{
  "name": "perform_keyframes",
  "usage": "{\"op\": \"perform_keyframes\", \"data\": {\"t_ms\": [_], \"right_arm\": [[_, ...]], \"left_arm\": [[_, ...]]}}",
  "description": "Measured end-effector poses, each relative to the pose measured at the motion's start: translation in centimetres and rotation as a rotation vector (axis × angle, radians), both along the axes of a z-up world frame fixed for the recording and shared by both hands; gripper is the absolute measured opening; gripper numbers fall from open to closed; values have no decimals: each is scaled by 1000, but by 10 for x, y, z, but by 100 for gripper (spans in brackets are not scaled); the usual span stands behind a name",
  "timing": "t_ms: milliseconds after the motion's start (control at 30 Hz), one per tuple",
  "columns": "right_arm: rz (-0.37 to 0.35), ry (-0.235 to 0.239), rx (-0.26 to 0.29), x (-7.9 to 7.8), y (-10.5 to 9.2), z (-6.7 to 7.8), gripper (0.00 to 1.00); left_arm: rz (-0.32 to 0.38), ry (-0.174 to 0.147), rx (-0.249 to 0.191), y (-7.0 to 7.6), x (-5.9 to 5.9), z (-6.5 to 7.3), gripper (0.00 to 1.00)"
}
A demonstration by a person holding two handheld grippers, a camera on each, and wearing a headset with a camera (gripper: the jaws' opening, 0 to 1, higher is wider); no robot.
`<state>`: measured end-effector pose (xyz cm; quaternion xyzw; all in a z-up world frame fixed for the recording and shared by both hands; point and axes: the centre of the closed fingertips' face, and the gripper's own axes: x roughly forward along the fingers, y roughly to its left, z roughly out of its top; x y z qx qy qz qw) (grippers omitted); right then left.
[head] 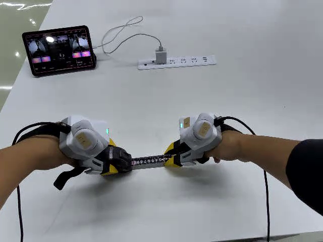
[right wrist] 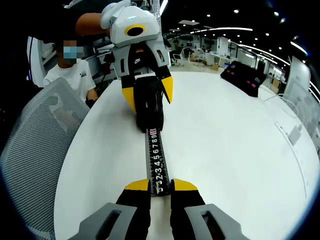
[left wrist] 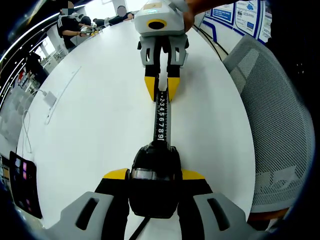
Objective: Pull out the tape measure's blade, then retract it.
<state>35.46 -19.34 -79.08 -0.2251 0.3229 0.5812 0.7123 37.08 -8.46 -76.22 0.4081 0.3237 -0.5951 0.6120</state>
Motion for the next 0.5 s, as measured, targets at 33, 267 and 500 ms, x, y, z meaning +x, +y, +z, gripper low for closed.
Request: {"op": "perform_keyframes", "data": {"t_ms": [33, 267, 500], "right_arm": [[0, -1, -1, 0, -1, 0, 10], [-11, 3, 2, -1, -6, 0, 10], [-13, 1, -5, -1, -11, -1, 10]], "left_arm": [[0, 0, 0, 0, 0, 0, 32], [-5, 1, 3, -1, -1, 0, 32], [-4, 2, 1, -1, -1, 0, 32]]}}
